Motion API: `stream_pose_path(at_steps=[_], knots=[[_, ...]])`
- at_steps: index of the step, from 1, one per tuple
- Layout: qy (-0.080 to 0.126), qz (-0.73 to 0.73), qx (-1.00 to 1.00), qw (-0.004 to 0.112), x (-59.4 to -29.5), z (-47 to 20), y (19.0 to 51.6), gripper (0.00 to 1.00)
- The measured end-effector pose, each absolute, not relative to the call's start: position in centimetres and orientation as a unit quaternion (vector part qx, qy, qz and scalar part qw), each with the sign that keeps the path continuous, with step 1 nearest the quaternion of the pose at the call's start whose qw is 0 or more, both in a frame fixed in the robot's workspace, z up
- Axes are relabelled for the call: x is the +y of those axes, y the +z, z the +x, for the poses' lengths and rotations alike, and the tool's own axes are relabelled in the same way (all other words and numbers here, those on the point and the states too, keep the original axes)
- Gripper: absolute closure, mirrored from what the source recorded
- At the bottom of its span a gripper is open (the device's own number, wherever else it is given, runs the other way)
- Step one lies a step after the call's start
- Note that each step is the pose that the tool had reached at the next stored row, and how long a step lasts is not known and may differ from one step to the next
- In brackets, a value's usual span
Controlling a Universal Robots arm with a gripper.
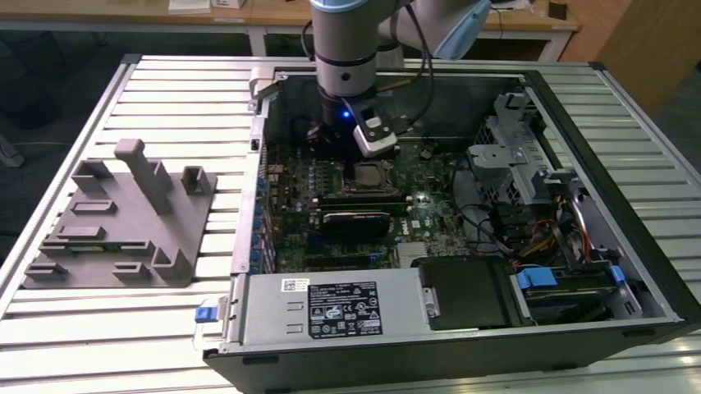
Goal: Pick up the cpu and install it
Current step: 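Close the cpu cover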
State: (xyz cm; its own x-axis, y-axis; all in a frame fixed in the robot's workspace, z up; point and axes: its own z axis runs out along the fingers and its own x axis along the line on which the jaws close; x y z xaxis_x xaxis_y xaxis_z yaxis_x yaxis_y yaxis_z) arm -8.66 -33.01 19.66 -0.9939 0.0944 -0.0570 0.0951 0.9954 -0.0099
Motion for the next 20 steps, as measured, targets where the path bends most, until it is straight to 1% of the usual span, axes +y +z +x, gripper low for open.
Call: stream_pose_path(at_steps=[12,20], knots=[[-0.006,0.048,0.998,0.028,-33.0,-8.82,19.78,0.89],[-0.007,0.047,0.998,0.028,-33.0,-8.82,20.42,0.89]])
